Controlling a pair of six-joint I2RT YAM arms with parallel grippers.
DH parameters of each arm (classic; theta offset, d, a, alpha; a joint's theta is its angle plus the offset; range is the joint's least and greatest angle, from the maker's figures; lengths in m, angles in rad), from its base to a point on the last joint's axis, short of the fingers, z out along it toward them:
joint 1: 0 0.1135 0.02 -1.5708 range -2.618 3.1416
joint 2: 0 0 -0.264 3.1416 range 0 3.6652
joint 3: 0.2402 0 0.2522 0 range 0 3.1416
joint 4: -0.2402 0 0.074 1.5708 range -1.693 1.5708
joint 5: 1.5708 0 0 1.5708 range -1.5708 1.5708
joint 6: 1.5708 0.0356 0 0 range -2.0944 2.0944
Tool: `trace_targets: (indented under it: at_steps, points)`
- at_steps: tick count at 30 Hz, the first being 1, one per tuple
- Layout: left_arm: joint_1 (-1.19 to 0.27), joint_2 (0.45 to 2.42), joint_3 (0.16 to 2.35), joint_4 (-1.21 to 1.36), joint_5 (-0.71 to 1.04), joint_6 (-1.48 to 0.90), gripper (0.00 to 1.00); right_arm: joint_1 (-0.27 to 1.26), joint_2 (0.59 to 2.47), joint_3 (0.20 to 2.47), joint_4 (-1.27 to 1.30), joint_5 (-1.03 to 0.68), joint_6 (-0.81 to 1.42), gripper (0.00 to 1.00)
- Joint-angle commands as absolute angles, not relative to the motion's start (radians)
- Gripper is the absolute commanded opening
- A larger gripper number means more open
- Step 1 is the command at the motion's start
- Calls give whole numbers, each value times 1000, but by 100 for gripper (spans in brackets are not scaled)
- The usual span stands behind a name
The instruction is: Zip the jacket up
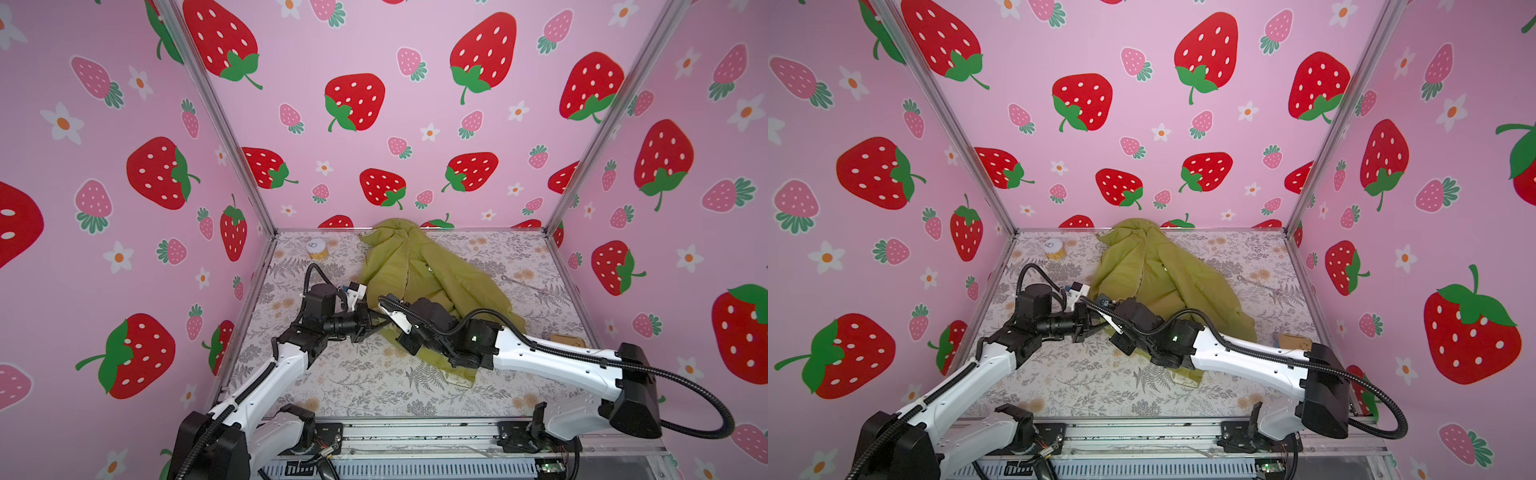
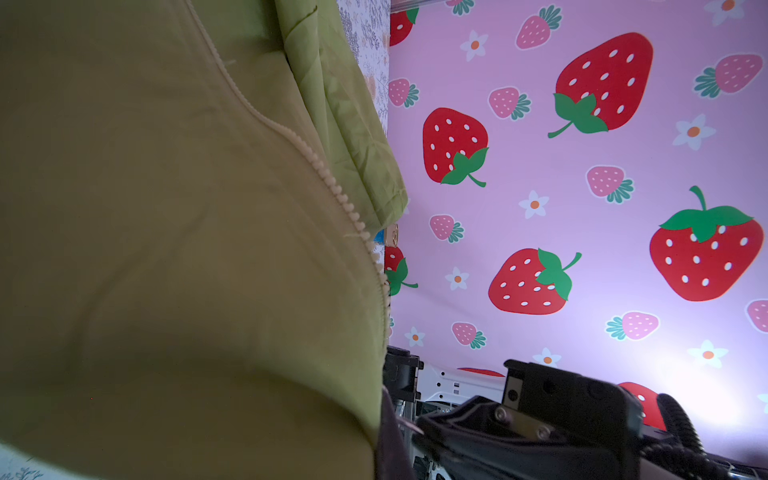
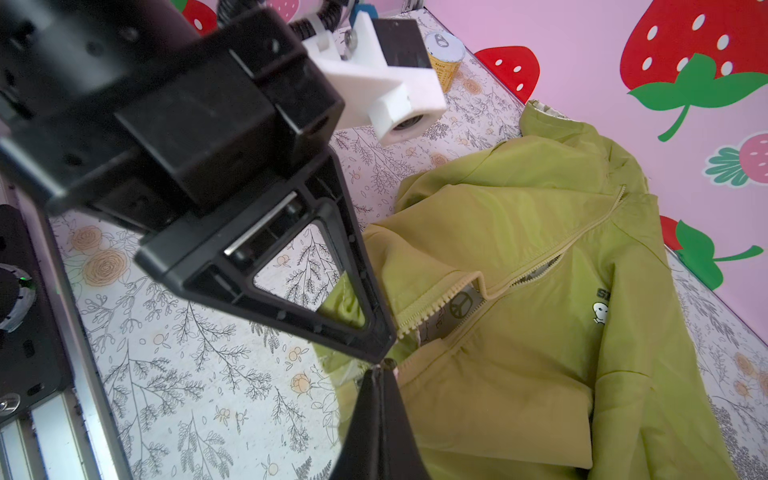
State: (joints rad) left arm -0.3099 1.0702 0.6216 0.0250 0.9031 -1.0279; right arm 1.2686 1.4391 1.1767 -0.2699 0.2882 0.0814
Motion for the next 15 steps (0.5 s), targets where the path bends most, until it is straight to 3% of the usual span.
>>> trace_targets:
  at_steps: [1, 8, 12, 15]
  points:
    - [-308, 1063, 638, 64, 967, -1037, 2, 1266, 1427, 1160, -244, 300, 81, 0]
    - [-307, 1041, 618, 61, 964, -1040, 36, 1249, 1413, 1137, -210, 296, 87, 0]
    - [-307, 1011, 574, 77, 950, -1055, 48, 1238, 1410, 1122, -188, 279, 93, 0]
    - [-308, 987, 537, 90, 938, -1057, 51, 1224, 1407, 1110, -172, 250, 101, 0]
